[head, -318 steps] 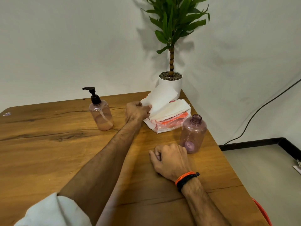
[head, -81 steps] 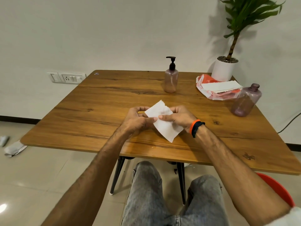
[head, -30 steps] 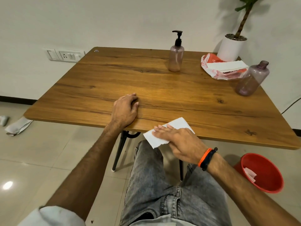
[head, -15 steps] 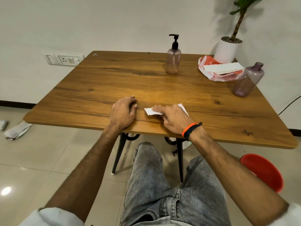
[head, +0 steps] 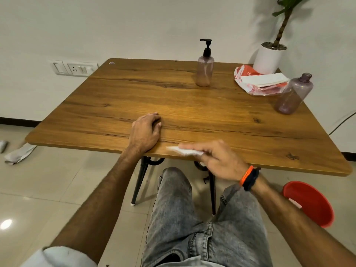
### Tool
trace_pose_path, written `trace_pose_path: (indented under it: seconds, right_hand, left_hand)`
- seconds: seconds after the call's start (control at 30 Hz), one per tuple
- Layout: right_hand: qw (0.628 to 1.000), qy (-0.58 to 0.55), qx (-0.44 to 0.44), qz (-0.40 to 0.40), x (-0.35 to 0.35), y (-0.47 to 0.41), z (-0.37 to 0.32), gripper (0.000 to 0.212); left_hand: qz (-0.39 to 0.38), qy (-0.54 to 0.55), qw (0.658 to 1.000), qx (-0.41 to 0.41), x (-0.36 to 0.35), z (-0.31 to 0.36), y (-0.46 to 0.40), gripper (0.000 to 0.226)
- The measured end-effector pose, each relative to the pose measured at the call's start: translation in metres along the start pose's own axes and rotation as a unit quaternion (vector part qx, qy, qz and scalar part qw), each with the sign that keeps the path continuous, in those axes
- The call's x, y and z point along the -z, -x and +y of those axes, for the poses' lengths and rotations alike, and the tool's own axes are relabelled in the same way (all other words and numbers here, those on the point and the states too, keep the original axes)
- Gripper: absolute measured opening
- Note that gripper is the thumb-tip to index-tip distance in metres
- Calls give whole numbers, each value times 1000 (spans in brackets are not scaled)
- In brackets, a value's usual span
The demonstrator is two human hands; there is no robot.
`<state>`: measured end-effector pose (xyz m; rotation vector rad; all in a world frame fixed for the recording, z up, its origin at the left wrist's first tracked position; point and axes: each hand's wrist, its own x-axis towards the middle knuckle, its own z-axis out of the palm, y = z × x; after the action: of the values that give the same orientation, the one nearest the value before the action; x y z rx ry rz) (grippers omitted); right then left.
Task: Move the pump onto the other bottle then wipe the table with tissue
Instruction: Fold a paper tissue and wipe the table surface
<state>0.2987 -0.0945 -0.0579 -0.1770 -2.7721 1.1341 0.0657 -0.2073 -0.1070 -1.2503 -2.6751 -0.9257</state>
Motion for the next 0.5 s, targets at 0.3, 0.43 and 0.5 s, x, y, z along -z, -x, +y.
trace_pose_path:
  seconds: [0.3,0.43,0.5]
  right_hand:
    - [966,255,-35,12,-15,-56,18,43]
    - [952,307,10,-3,-29,-27,4,58]
    - [953,301,26,-28,-33,-12,-1,64]
  left_hand:
    - [-2,1,1000,5,1,4,1,37]
    - [3,2,1000,3,2,3,2,37]
    - [2,5,1000,1,2,3,2,37]
